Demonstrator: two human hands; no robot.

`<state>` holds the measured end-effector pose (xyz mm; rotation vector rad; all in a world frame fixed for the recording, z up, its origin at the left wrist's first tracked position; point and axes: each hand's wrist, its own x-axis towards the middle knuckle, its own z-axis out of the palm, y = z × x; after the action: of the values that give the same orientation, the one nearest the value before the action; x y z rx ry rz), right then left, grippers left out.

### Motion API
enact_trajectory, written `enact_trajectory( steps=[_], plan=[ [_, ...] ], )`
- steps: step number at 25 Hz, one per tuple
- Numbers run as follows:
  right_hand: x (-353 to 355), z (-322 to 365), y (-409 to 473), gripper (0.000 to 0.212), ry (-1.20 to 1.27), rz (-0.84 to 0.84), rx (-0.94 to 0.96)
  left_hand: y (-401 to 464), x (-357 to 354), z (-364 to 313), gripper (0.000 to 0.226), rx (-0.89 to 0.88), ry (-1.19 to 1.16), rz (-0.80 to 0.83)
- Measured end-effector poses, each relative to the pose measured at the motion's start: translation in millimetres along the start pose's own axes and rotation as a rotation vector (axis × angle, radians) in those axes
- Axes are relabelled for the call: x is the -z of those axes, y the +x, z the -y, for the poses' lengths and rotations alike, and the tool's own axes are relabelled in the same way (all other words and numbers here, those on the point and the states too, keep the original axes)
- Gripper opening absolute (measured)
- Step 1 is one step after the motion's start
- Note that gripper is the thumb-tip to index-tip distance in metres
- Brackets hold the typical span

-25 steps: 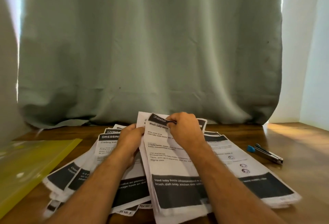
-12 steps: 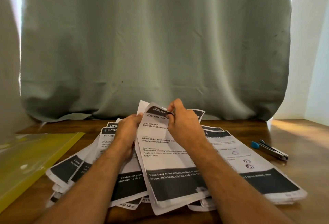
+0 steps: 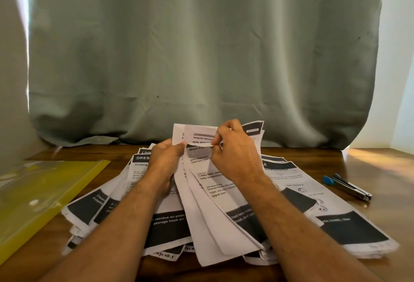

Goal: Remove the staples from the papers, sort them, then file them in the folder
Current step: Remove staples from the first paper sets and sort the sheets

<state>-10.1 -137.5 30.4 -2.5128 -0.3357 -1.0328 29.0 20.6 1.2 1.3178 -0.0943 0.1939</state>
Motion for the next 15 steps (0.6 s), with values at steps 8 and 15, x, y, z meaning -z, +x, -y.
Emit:
enact_trajectory(
  steps=[8, 15],
  plan=[
    [-3.5, -3.8, 1.4, 0.002, 0.005, -0.009, 0.019, 6.1, -3.6, 2.7, 0.021, -0.005, -0.011, -0.058],
    [-4.3, -19.2, -0.7, 0.007, 0.060, -0.055, -0.061, 5.7, -12.7, 1.7, 0.018, -0.022, -0.063, -0.056]
  ],
)
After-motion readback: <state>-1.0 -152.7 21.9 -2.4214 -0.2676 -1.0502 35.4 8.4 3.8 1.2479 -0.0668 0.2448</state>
